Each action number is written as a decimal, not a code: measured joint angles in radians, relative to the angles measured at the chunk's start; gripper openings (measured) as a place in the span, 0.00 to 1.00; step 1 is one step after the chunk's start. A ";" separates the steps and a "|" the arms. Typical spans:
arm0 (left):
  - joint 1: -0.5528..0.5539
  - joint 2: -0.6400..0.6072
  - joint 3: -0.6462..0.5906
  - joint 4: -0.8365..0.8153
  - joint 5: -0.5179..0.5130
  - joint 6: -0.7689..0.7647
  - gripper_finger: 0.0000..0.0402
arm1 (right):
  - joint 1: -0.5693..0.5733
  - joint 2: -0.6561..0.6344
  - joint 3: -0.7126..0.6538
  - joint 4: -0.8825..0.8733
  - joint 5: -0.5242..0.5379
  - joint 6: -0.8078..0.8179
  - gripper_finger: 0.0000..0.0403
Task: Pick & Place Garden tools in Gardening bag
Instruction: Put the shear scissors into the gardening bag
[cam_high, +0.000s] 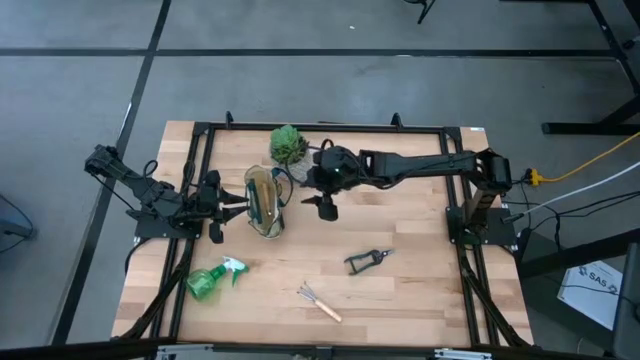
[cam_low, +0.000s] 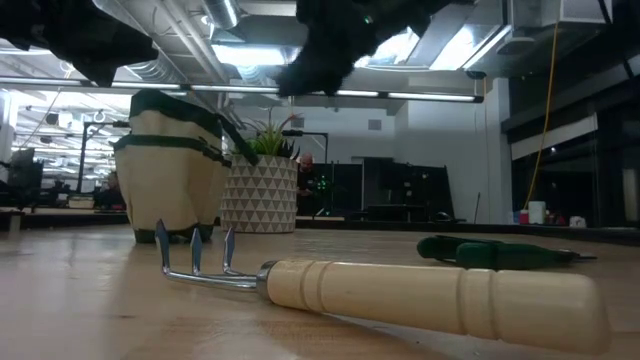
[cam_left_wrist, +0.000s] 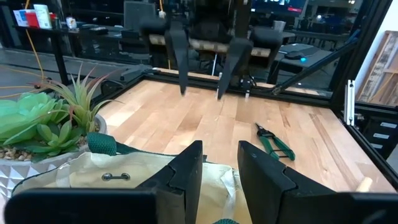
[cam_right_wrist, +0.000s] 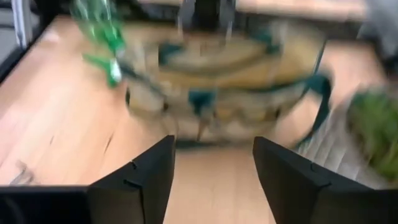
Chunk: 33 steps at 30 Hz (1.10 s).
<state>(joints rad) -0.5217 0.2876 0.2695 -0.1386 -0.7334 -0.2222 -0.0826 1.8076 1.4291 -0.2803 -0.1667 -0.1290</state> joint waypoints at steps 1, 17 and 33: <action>0.000 0.000 0.000 0.000 0.000 0.000 0.24 | 0.003 0.000 -0.007 -0.022 -0.001 0.016 0.53; 0.000 0.000 0.000 0.002 0.003 0.000 0.24 | 0.190 -0.199 -0.465 0.348 0.223 0.266 0.44; 0.000 0.000 0.000 0.000 0.002 0.000 0.24 | 0.280 -0.159 -0.580 0.614 0.218 0.275 0.44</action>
<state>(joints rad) -0.5217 0.2878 0.2695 -0.1383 -0.7319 -0.2222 0.1974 1.6489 0.8494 0.3342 0.0517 0.1463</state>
